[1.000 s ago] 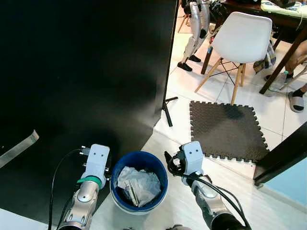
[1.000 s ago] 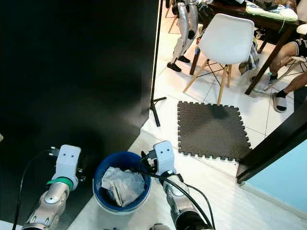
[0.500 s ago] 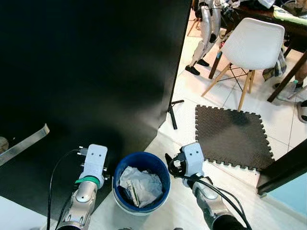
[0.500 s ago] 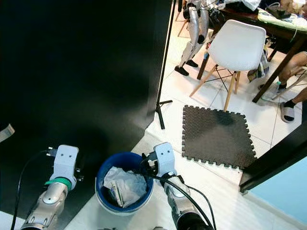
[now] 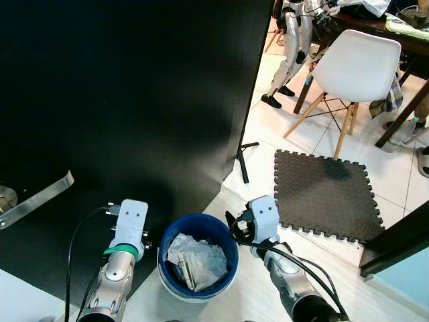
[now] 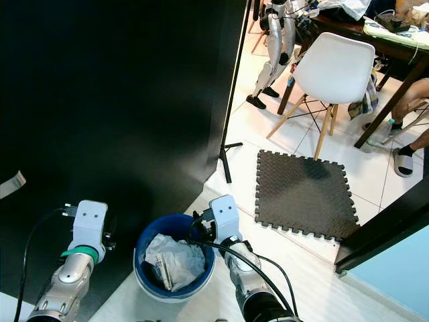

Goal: Clean up the room

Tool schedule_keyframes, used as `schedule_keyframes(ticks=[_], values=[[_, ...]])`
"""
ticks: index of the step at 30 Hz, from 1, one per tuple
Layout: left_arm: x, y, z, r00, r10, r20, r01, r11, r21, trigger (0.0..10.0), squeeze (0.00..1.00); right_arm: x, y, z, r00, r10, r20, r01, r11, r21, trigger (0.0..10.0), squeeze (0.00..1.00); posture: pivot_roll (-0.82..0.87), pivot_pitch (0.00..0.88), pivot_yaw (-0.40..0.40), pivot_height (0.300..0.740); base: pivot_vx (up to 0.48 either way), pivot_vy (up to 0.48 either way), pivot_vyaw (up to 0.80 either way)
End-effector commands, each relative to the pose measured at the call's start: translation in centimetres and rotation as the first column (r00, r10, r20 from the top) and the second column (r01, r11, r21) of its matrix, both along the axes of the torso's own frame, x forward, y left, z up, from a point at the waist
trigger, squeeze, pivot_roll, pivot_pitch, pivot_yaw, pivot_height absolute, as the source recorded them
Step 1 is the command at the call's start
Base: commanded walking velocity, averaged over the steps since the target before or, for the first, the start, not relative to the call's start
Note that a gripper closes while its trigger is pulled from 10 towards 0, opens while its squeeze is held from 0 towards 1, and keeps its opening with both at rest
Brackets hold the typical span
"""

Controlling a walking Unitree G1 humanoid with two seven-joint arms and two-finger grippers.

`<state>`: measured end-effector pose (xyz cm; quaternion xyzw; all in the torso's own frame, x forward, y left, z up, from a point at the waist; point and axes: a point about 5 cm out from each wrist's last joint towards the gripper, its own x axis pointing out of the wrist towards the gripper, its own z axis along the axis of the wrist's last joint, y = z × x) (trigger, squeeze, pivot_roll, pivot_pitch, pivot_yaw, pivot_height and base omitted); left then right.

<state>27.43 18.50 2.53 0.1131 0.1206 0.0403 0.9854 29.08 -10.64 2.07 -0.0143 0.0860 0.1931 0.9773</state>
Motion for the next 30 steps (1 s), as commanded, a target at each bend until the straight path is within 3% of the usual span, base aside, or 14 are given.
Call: schedule_keyframes(ticks=[1,30], values=[[-0.47,-0.14,-0.58,1.0,0.01,-0.017,-0.01,1.0,-0.013,10.0,0.0,-0.21,-0.26,-0.36,1.0,-0.001,-0.02,0.001,1.0,-0.012,10.0,0.0,0.05,0.0,0.0,0.72,0.0,0.0,0.0],[-0.73,-0.33,-0.81,1.0,0.005,-0.028,-0.006,1.0,-0.018,10.0,0.0,-0.76,-0.41,-0.9,0.999,-0.014,-0.036,0.013,1.0,-0.02,10.0,0.0,0.04,0.013,0.01,0.72,-0.281,0.0,0.0]])
